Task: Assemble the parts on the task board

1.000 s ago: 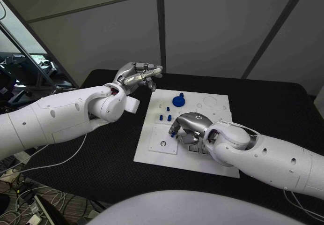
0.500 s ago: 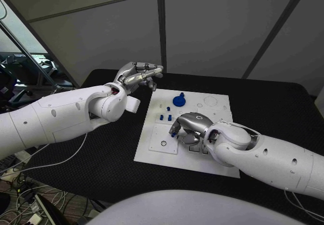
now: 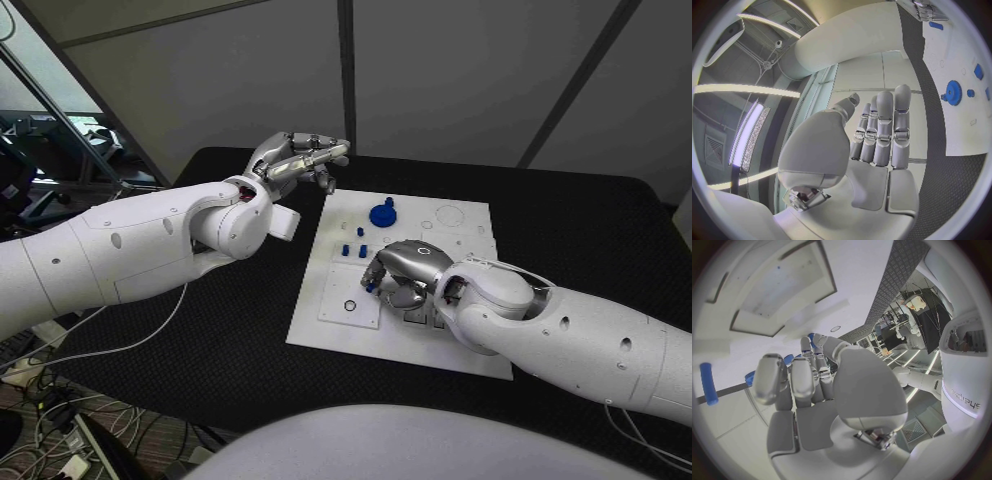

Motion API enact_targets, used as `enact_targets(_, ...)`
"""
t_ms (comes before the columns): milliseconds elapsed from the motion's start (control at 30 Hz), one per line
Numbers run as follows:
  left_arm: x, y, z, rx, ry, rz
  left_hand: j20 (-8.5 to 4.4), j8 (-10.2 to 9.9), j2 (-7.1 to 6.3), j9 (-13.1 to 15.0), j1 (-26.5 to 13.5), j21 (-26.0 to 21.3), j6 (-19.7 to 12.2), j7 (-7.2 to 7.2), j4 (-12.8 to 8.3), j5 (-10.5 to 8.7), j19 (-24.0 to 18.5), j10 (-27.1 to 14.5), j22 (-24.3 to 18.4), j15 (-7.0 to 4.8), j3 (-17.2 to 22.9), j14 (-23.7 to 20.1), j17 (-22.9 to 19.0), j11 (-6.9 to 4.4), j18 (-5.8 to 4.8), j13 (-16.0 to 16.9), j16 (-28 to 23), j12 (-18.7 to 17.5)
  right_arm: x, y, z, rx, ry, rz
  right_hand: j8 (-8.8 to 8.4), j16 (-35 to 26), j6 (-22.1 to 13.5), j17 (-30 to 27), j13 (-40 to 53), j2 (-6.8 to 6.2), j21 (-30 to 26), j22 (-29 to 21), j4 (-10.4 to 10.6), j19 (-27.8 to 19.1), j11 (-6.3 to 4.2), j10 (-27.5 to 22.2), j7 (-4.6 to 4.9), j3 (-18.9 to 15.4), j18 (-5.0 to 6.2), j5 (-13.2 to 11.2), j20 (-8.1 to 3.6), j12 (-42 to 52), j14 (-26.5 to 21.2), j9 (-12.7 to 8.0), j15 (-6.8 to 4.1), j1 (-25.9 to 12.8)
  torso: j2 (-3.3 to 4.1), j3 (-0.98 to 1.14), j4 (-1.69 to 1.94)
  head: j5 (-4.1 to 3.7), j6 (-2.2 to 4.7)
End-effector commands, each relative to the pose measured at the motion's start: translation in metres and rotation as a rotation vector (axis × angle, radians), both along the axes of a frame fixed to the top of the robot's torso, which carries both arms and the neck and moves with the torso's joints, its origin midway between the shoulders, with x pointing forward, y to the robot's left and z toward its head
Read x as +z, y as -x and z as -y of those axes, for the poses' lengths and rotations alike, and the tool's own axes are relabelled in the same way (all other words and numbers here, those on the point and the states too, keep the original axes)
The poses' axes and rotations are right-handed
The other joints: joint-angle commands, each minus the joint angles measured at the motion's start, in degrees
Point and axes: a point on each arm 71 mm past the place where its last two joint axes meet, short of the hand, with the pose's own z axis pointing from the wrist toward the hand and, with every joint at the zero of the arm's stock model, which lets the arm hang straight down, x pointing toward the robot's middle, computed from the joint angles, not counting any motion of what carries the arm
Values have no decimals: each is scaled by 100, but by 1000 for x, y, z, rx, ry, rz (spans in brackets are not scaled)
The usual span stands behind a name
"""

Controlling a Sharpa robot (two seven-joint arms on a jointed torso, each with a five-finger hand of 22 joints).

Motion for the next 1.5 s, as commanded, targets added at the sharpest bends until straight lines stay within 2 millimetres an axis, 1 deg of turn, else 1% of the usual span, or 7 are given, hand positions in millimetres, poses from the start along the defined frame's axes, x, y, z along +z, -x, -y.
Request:
enact_targets(33,1,0,1,-12,8,-2,3,-25,22,-6,48,-45,-54,4,10,3,-27,-50,-15,21,-45,-23,-6,-12,-47,6,18,25,-2,0,0,-1,28,-2,-9,7,-100,-24,-14,-29,-43,-38,13,-40,33,-189,25,-51,-88,28,44,-24,115,-14,65,-68,1,-2,0,-5,-7)
enact_targets(367,1,0,1,-16,8,-6,4,-26,22,-6,48,-52,-60,7,13,2,-29,-58,-18,23,-52,-26,-7,-10,-47,6,19,29,2,-2,1,-17,-10,30,-9,-39,-260,-133,-12,-75,-114,-125,17,-106,93,-553,45,-122,-64,33,100,-2,75,-21,116,-90,-3,-1,1,-6,-5)
enact_targets(833,-1,0,0,-18,5,-15,7,-27,25,-6,44,-38,-68,11,22,1,-24,-70,-12,26,-65,-30,-9,-6,-50,8,23,38,21,4,19,-46,-171,121,1,-180,-508,-394,7,-132,-379,-447,-27,-299,75,-857,-41,-258,11,99,107,96,-13,-17,107,-59,-1,9,-4,-36,48)
enact_targets(1133,-1,0,-2,-7,4,-4,9,-24,31,-4,62,-14,-69,8,19,3,-13,-75,-1,26,-70,-29,-9,-9,-53,11,29,50,46,-8,54,-126,-139,110,-2,-147,-594,-358,11,-152,-402,-470,7,-313,61,-900,-73,-353,18,45,101,151,-1,-19,105,-116,-7,2,-16,-191,162)
enact_targets(1233,-2,0,-2,-8,5,-4,9,-24,31,-4,62,-14,-69,8,19,3,-13,-75,-1,26,-70,-29,-9,-9,-53,11,29,50,57,-22,70,-169,-91,110,-8,-223,-990,-506,9,-201,-544,-634,94,-392,71,-1108,-177,-664,49,-22,106,204,-42,-31,112,-227,-15,0,-20,-252,198)
enact_targets(1267,-2,0,-2,-8,5,-4,9,-24,31,-4,62,-14,-69,8,19,3,-13,-75,-1,26,-70,-29,-9,-9,-53,11,29,50,59,-25,75,-179,-77,113,-3,-242,-1074,-542,13,-208,-573,-665,113,-403,74,-1157,-192,-769,55,-19,109,231,-50,-25,111,-236,-8,-6,-1,-283,213)
enact_targets(1500,-2,0,-2,-8,5,-4,9,-22,30,-3,66,-22,-69,7,17,2,-15,-77,-6,26,-73,-30,-10,-9,-51,12,30,54,59,-41,94,-218,17,110,19,-295,-1154,-667,20,-175,-698,-805,175,-441,80,-1322,-205,-1187,79,-24,113,389,-61,-1,111,-158,-5,-2,-2,-316,260)
